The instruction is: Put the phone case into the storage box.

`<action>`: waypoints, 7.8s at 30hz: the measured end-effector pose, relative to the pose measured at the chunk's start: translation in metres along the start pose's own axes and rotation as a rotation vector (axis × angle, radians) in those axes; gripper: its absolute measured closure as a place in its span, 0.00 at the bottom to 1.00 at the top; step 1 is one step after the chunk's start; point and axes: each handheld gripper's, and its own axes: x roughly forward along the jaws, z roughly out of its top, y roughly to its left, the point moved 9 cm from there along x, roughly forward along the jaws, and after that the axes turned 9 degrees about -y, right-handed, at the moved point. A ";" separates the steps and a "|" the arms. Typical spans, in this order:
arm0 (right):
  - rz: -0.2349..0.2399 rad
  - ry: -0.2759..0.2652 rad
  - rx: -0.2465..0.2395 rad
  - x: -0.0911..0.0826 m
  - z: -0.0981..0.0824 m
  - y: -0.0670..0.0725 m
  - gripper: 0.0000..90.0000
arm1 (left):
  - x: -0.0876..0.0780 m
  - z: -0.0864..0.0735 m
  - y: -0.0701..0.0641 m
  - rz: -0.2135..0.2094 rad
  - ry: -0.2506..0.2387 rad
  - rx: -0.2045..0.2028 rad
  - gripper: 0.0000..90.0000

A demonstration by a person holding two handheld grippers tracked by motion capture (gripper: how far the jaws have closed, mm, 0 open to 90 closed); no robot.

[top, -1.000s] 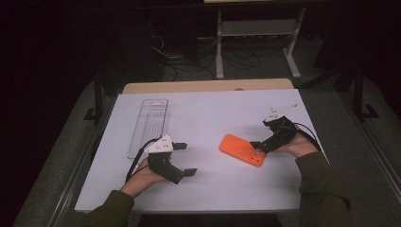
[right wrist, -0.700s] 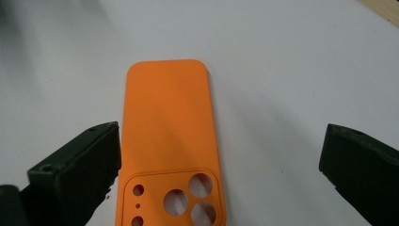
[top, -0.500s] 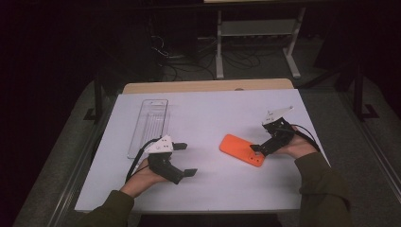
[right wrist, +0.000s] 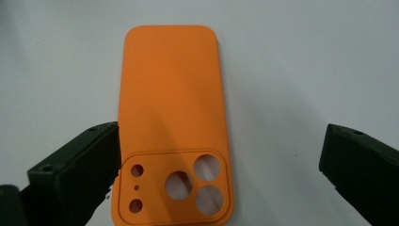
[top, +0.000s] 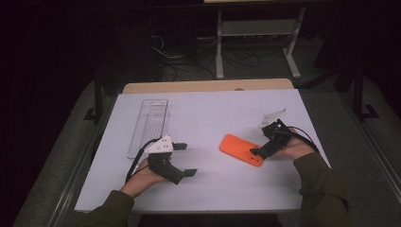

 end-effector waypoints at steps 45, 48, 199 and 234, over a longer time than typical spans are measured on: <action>0.068 0.153 -0.074 0.033 -0.020 0.019 0.00 | 0.000 0.000 -0.001 0.004 0.001 -0.018 0.00; 0.072 0.162 -0.074 0.034 -0.021 0.020 0.00 | 0.000 0.000 -0.001 0.004 0.000 -0.018 0.00; 0.185 0.091 -0.184 -0.002 0.028 0.043 0.17 | 0.018 0.039 0.020 -0.144 0.182 0.107 0.00; 0.282 0.139 -0.304 0.017 0.035 0.083 0.17 | 0.034 0.030 0.008 -0.189 0.237 0.158 0.00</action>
